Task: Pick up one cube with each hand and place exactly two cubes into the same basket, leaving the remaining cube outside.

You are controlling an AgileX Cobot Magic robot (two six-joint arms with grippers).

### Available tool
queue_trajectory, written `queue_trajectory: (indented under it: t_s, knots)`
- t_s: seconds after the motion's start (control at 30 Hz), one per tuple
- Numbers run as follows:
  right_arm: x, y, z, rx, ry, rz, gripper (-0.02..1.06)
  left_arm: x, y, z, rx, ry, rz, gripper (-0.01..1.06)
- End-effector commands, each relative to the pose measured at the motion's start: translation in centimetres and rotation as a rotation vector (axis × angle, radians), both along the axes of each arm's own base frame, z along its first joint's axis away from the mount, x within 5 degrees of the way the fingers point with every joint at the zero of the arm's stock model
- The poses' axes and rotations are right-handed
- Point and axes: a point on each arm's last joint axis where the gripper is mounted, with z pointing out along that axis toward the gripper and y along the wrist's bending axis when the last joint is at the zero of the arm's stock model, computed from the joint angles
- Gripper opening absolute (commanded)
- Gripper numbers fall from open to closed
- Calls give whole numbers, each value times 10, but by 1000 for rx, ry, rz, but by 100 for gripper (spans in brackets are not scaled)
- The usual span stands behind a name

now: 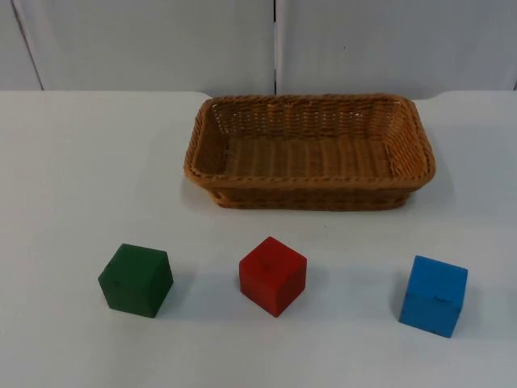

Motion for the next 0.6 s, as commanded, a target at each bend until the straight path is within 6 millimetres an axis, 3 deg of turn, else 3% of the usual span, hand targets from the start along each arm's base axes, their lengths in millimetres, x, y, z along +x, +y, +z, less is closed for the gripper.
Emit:
queue_trajectory:
  t_s: [0.0, 0.37, 0.57]
  knots:
    - [3, 0, 2, -4, -5, -2, 85, 3, -1, 3, -14, -14, 0, 105]
    - [26, 4, -3, -9, 105, 15, 85, 10, -5, 5, -43, -7, -38, 105]
    - [51, 12, -12, -13, 212, 76, 85, 25, -7, 3, -37, 40, -62, 105]
